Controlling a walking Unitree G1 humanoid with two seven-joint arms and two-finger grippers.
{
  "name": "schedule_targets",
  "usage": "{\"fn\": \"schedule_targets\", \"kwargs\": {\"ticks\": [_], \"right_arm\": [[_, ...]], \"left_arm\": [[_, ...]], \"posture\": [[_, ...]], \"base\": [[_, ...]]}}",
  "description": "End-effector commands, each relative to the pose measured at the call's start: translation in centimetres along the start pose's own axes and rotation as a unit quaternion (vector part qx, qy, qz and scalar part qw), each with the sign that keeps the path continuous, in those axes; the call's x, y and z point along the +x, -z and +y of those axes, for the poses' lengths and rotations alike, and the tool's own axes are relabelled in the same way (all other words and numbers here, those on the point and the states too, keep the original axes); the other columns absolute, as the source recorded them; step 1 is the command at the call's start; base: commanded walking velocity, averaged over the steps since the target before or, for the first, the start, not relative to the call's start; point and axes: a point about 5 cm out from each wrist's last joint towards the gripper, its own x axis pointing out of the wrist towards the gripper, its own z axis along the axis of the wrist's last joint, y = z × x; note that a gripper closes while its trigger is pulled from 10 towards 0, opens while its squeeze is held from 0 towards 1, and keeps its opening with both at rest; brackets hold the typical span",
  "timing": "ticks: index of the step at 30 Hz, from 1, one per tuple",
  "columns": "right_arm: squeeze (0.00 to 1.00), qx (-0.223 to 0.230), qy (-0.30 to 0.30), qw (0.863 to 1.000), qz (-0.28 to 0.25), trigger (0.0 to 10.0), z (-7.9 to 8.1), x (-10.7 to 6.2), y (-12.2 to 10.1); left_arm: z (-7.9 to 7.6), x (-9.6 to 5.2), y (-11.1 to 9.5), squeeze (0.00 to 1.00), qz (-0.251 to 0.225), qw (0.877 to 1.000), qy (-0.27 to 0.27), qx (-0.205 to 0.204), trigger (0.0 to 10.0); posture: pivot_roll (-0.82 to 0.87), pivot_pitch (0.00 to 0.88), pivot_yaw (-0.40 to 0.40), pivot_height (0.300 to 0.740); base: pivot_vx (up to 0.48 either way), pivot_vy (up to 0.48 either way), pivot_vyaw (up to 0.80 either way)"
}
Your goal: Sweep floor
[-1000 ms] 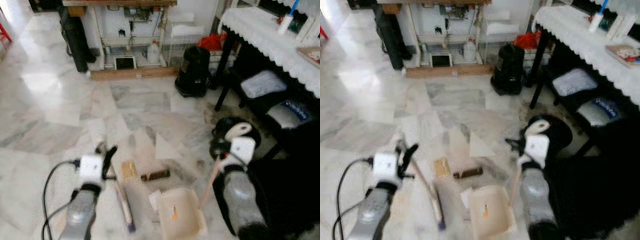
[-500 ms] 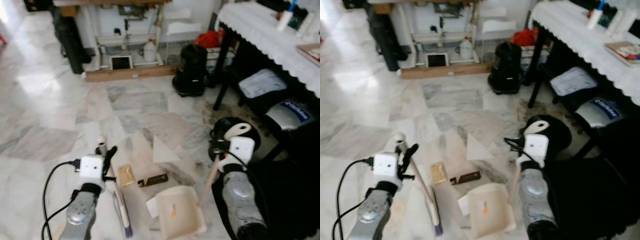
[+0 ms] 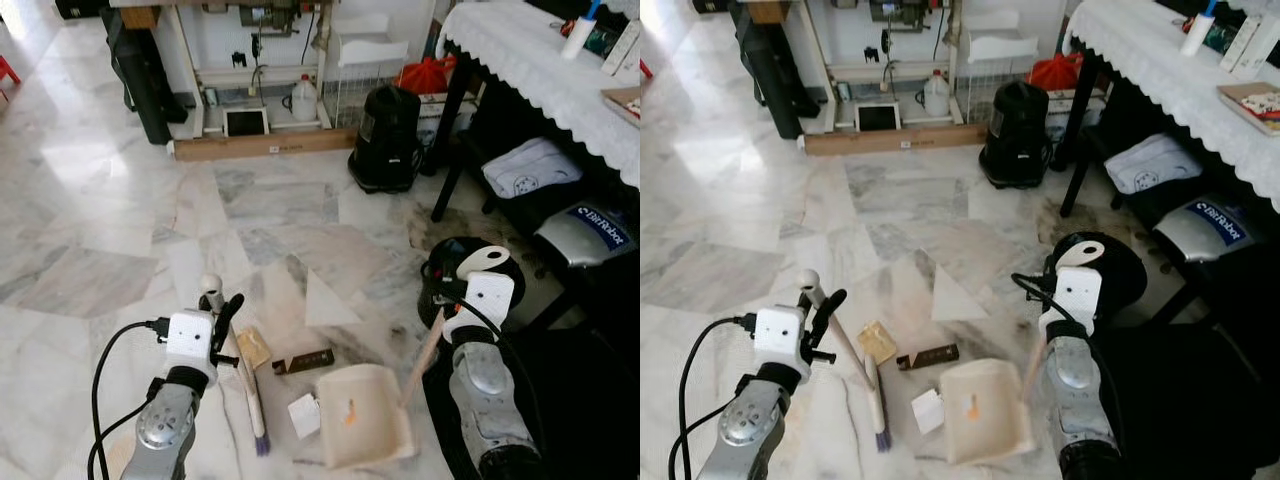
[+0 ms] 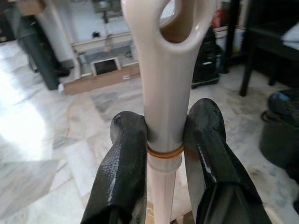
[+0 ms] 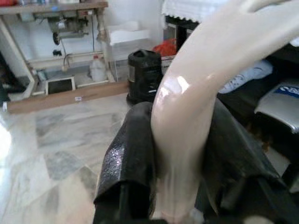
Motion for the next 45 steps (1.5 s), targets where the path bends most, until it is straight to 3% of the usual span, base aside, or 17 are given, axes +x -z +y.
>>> {"fn": "schedule_targets", "kwargs": {"ticks": [1,22,33,45], "right_arm": [[0.0,-0.005,0.008,1.0,-0.008,10.0,-0.4,0.1,-0.3],[0.0,-0.035,0.044,0.998,0.02,10.0,-1.1,-0.6,1.4],[0.0,-0.052,0.063,0.995,0.055,10.0,-1.3,-1.5,3.5],[0.0,-0.052,0.063,0.995,0.061,10.0,-0.6,-1.6,4.1]], "left_arm": [[-0.3,0.3,-0.7,0.0,-0.012,1.0,0.016,0.002,10.0],[-0.8,0.1,-0.4,0.0,0.014,0.997,0.079,-0.013,10.0],[0.2,-0.2,-0.5,0.0,0.019,0.996,0.09,-0.008,10.0],[0.6,0.2,-1.0,0.0,0.018,0.994,0.101,-0.025,10.0]], "posture": [[0.05,0.12,-0.006,0.74],[0.05,0.12,0.021,0.74],[0.08,0.101,0.04,0.74],[0.09,0.096,0.055,0.74]], "base": [[0.0,0.0,0.0],[0.0,0.0,0.0],[0.0,0.0,0.0],[0.0,0.0,0.0]]}}
